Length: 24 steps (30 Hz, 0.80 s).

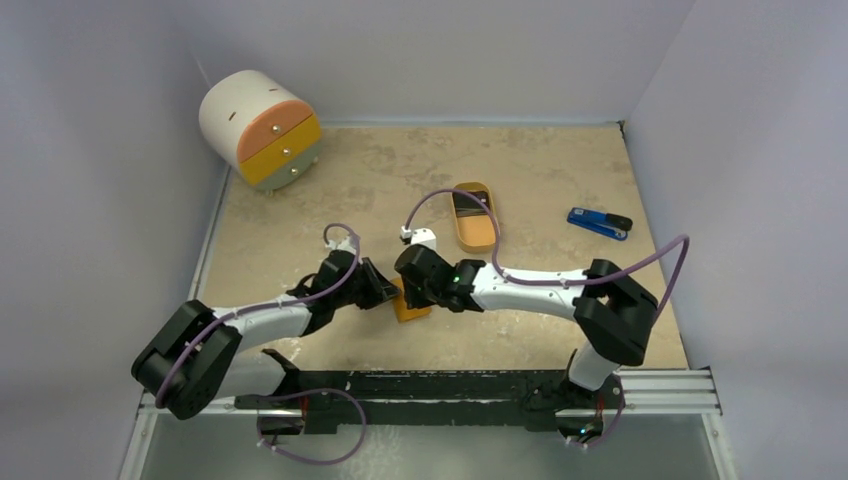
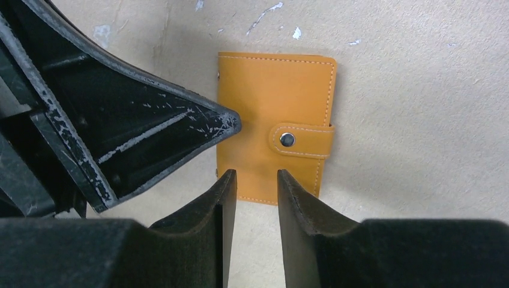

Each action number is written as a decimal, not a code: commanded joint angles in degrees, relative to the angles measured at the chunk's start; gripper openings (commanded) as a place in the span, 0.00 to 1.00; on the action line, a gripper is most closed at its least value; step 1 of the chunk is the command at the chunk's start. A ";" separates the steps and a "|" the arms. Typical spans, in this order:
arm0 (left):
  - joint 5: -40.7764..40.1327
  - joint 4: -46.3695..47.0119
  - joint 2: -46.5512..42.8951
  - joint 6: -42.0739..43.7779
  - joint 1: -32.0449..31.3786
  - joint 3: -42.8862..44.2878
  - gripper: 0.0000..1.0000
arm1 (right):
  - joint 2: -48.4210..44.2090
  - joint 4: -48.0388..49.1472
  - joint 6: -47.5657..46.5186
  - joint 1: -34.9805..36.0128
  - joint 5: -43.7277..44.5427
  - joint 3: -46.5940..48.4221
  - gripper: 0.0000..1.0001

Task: Put the credit cards into the card holder
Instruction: Open the card holder at the center of the board.

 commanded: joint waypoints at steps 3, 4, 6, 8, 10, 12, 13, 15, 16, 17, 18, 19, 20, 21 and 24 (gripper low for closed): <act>0.22 4.53 1.04 -0.92 -0.18 0.25 0.12 | 2.45 -4.29 1.56 0.34 4.55 4.70 0.33; -0.03 4.46 1.24 -1.00 -0.18 0.08 0.11 | 2.83 -4.75 1.61 0.34 4.85 5.02 0.33; -0.33 4.52 1.61 -1.17 -0.18 -0.53 0.09 | 3.46 -5.51 1.70 0.34 5.32 5.64 0.33; -0.55 4.77 2.09 -1.32 -0.12 -1.05 0.08 | 4.08 -6.02 1.72 0.34 5.62 6.11 0.33; -0.64 5.15 2.47 -1.59 -0.17 -1.65 0.07 | 4.79 -6.28 1.62 0.34 5.83 6.60 0.32; -0.86 5.70 2.71 -1.84 -0.19 -2.25 0.06 | 5.25 -6.32 1.56 0.34 5.89 6.92 0.32; -0.97 5.82 2.86 -1.88 -0.17 -2.47 0.06 | 5.45 -6.35 1.49 0.38 5.89 7.07 0.32; -1.29 5.89 3.08 -1.96 -0.15 -2.79 0.04 | 5.94 -6.47 1.23 0.34 5.90 7.49 0.33; -1.36 5.93 3.16 -1.98 -0.18 -3.00 0.04 | 6.08 -6.55 1.15 0.34 5.97 7.63 0.34; -1.42 6.00 3.22 -2.05 -0.17 -3.17 0.04 | 6.29 -6.63 1.20 0.34 6.09 7.78 0.35; -1.55 6.02 3.28 -2.11 -0.15 -3.41 0.04 | 6.55 -6.80 1.14 0.34 6.22 8.03 0.35; -1.60 6.10 3.20 -2.15 -0.17 -3.49 0.04 | 6.79 -6.91 0.94 0.34 6.24 8.28 0.35; -1.66 6.11 3.15 -2.15 -0.19 -3.58 0.03 | 7.04 -7.15 0.83 0.38 6.41 8.49 0.36; -1.70 6.11 3.18 -2.15 -0.16 -3.68 0.03 | 7.31 -7.37 0.82 0.35 6.61 8.72 0.36; -1.79 6.28 3.18 -2.24 -0.14 -4.03 0.03 | 8.16 -8.05 0.81 0.35 7.26 9.29 0.36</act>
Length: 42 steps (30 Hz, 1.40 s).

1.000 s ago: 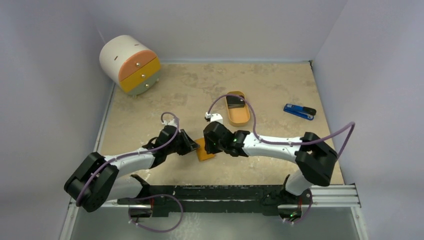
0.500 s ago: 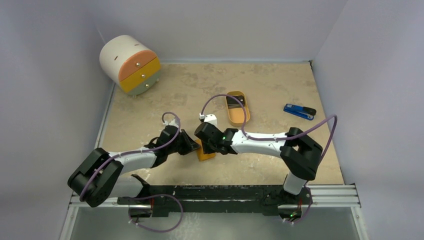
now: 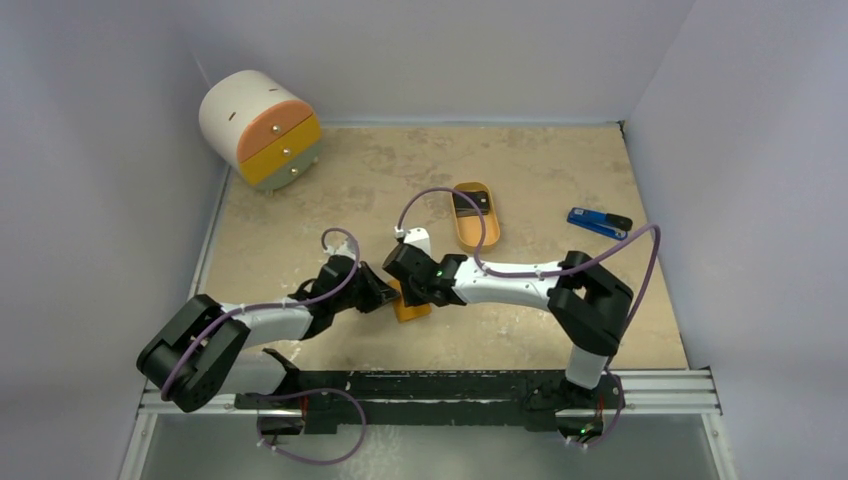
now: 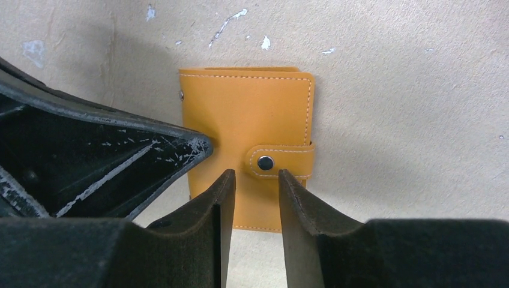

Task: Put the credit cards into the card holder
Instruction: Open the card holder at the center of the board.

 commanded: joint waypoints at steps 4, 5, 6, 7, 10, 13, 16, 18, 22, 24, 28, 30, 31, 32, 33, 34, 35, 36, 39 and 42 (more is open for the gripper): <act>-1.44 0.54 0.36 -0.08 -0.19 -1.81 0.02 | 1.88 -3.08 0.12 0.08 3.39 3.45 0.36; -1.49 0.56 0.30 -0.10 -0.20 -1.92 0.02 | 2.15 -3.13 0.05 0.10 3.37 3.58 0.36; -1.49 0.69 0.24 -0.18 -0.20 -2.09 0.02 | 2.42 -3.19 0.08 0.04 3.41 3.60 0.36; -1.49 0.73 0.13 -0.25 -0.17 -2.30 0.02 | 2.54 -3.20 0.12 0.10 3.50 3.61 0.36; -1.44 0.74 -0.13 -0.30 -0.20 -2.56 0.02 | 3.16 -3.73 -0.03 0.08 3.59 4.04 0.36; -1.57 0.83 -0.27 -0.36 -0.15 -2.82 0.02 | 3.79 -4.63 -0.17 0.08 3.89 4.61 0.35; -1.53 0.83 -0.28 -0.36 -0.19 -2.92 0.02 | 3.69 -4.70 -0.13 0.13 4.19 4.40 0.32; -1.53 0.87 -0.19 -0.28 -0.20 -3.02 0.01 | 3.70 -4.98 -0.18 0.11 4.37 4.31 0.29; -1.53 1.00 0.20 -0.23 -0.13 -3.08 0.01 | 3.40 -5.16 0.02 0.12 4.61 4.05 0.23; -1.61 1.09 0.40 -0.19 -0.17 -3.16 0.01 | 2.91 -4.96 0.08 0.12 4.73 3.75 0.19; -1.71 1.36 1.06 -0.19 -0.20 -3.27 0.00 | 2.46 -5.22 0.01 0.08 4.86 3.62 0.08; -1.71 1.36 1.40 -0.19 -0.11 -3.29 0.00 | 2.20 -5.30 0.18 0.15 4.88 3.46 0.01; -1.75 1.36 1.44 -0.19 -0.18 -3.31 0.00 | 2.04 -5.35 0.29 0.12 4.88 3.36 0.00; -1.83 1.31 1.52 -0.12 -0.15 -3.32 0.00 | 1.80 -5.45 0.50 0.15 5.00 3.23 0.00; -1.94 1.23 1.61 -0.10 -0.17 -3.29 0.00 | 1.54 -5.57 0.62 0.10 5.07 3.11 0.00; -2.19 1.04 1.65 -0.03 -0.16 -3.27 0.00 | 1.20 -5.64 0.77 0.08 5.22 2.94 0.00; -2.34 0.82 1.80 0.05 -0.19 -3.20 0.00 | 0.88 -5.84 0.98 0.10 5.36 2.79 0.00; -2.64 0.64 1.90 0.14 -0.19 -3.18 0.00 | 0.49 -6.03 1.07 0.14 5.60 2.62 0.00; -3.38 -0.37 2.54 0.52 -0.14 -2.86 0.00 | -0.71 -6.69 1.75 0.15 5.96 2.02 0.00; -4.56 -1.88 3.46 1.10 -0.18 -2.40 0.00 | -1.91 -7.08 2.60 0.10 6.13 1.32 0.00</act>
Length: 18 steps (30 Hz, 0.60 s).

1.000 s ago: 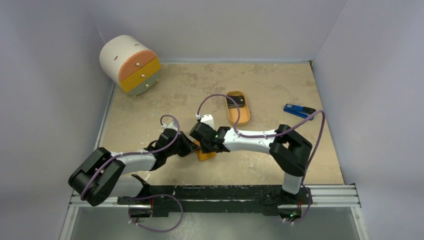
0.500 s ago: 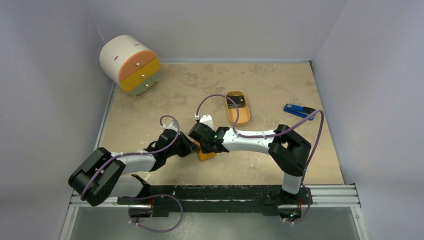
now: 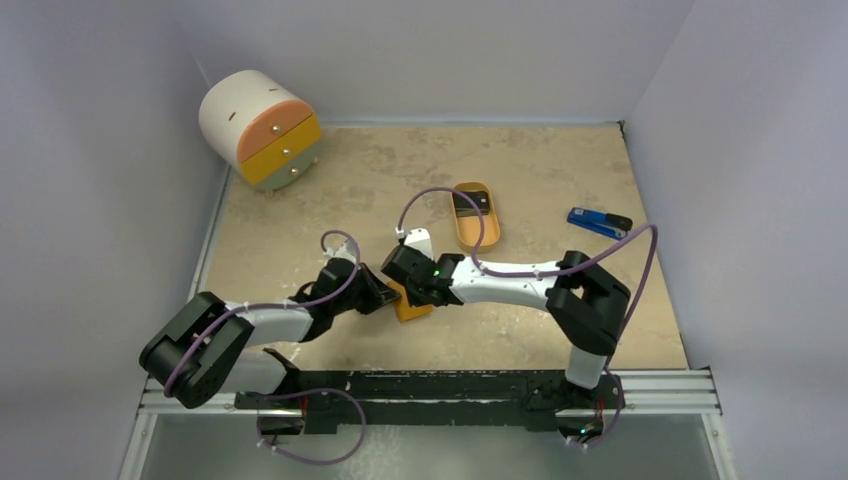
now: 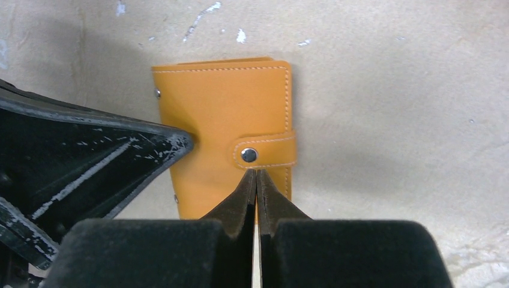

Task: Put the credit cards into the card holder
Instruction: Open the card holder at the center of the board.

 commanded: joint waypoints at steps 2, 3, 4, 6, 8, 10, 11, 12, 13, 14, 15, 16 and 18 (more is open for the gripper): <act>-4.38 -6.08 2.93 1.57 -0.15 -0.47 0.00 | -4.08 -3.05 2.37 -0.23 3.10 -1.41 0.00; -4.51 -6.05 3.27 1.57 -0.14 -0.58 0.00 | -4.36 -3.20 2.68 -0.26 3.00 -1.64 0.00; -4.54 -5.97 3.64 1.57 -0.19 -0.55 0.00 | -4.72 -3.44 2.91 -0.19 2.98 -2.03 0.00; -4.55 -5.52 4.16 1.50 -0.16 -0.62 0.00 | -5.33 -3.04 2.90 -0.26 2.95 -2.66 0.00; -4.29 -5.04 4.48 1.33 -0.13 -0.68 0.00 | -6.26 0.19 0.76 -0.19 3.27 -3.41 0.00; -4.01 -4.56 4.67 1.23 -0.16 -0.66 0.00 | -7.65 3.20 -1.19 0.32 2.40 -4.25 0.05; -3.93 -4.40 4.76 1.22 -0.17 -0.66 0.00 | -8.12 4.21 -2.19 0.79 2.61 -4.40 0.15; -3.80 -4.27 4.80 1.22 -0.17 -0.64 0.00 | -8.33 4.70 -2.95 1.20 2.86 -4.16 0.23; -3.75 -4.17 4.93 1.15 -0.19 -0.67 0.00 | -8.00 4.51 -3.71 1.40 2.92 -3.54 0.30; -3.72 -4.08 4.91 1.09 -0.18 -0.64 0.00 | -7.26 3.61 -4.20 1.52 3.01 -2.45 0.33; -3.70 -4.01 5.00 1.12 -0.19 -0.68 0.00 | -6.16 2.39 -4.50 1.55 3.15 -1.23 0.35; -3.72 -3.98 5.04 1.17 -0.15 -0.75 0.00 | -4.68 1.27 -4.71 1.64 3.44 -0.01 0.36; -3.69 -4.07 5.03 1.22 -0.17 -0.73 0.00 | -2.51 -1.03 -4.95 1.64 4.13 2.22 0.38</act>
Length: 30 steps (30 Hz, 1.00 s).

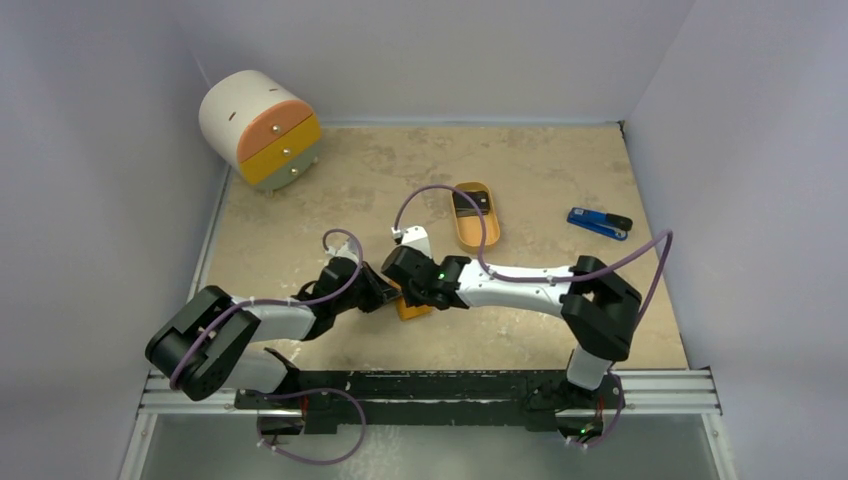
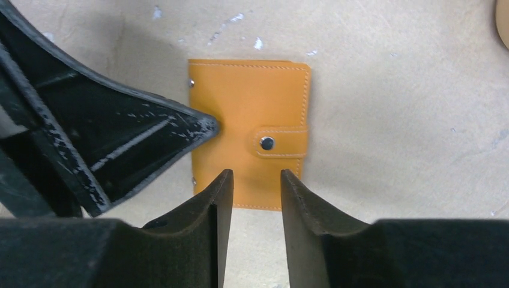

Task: Put the credit cards into the card holder
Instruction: Open the card holder at the center of the board.

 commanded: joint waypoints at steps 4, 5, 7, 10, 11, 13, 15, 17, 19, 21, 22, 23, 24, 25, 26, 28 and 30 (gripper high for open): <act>-3.78 -7.26 2.28 1.46 -0.02 -1.27 0.00 | 6.61 -6.68 -1.92 0.39 4.22 8.87 0.45; -3.73 -7.34 2.23 1.54 -0.08 -1.25 0.00 | 7.26 -7.36 -1.73 0.40 4.32 9.33 0.45; -3.71 -7.56 1.93 1.55 -0.08 -1.28 0.00 | 8.14 -7.96 -1.63 0.43 4.06 9.82 0.46; -3.67 -7.94 1.32 1.63 -0.05 -1.28 0.00 | 9.12 -8.22 -1.77 0.40 3.77 10.28 0.46; -3.75 -8.04 1.15 1.63 -0.06 -1.24 0.00 | 9.48 -8.49 -1.78 0.41 3.73 10.47 0.46; -3.82 -8.06 0.93 1.63 -0.03 -1.43 0.00 | 10.19 -9.06 -1.80 0.39 3.77 10.82 0.46; -3.86 -8.06 0.91 1.55 -0.04 -1.48 0.00 | 10.81 -9.43 -1.80 0.42 3.95 10.94 0.45; -3.78 -7.93 0.90 1.48 -0.06 -1.63 0.00 | 11.27 -9.64 -1.80 0.43 4.18 11.10 0.44; -3.83 -7.84 0.82 1.39 -0.09 -1.76 0.00 | 11.66 -9.87 -1.68 0.38 4.46 11.21 0.43; -3.79 -7.79 0.68 1.33 -0.02 -1.85 0.00 | 11.96 -10.09 -1.67 0.31 5.02 11.36 0.42; -3.84 -7.79 0.61 1.29 -0.08 -1.92 0.00 | 12.10 -10.25 -1.64 0.36 5.20 11.45 0.41; -3.85 -7.79 0.56 1.28 -0.06 -2.00 0.00 | 12.27 -10.51 -1.68 0.35 5.40 11.55 0.40; -3.86 -7.79 0.44 1.22 -0.03 -2.09 0.00 | 12.50 -10.74 -1.69 0.37 5.73 11.66 0.39; -3.91 -7.79 0.39 1.20 -0.06 -2.11 0.00 | 12.56 -11.00 -1.63 0.33 6.01 11.73 0.38; -3.98 -7.86 0.31 1.19 -0.06 -2.21 0.00 | 12.61 -11.12 -1.62 0.37 6.27 11.61 0.37; -4.06 -7.88 0.23 1.19 -0.01 -2.28 0.00 | 12.44 -11.17 -1.39 0.32 6.65 11.41 0.35; -4.06 -7.88 0.15 1.11 -0.04 -2.37 0.00 | 12.43 -11.32 -1.31 0.32 6.87 11.22 0.34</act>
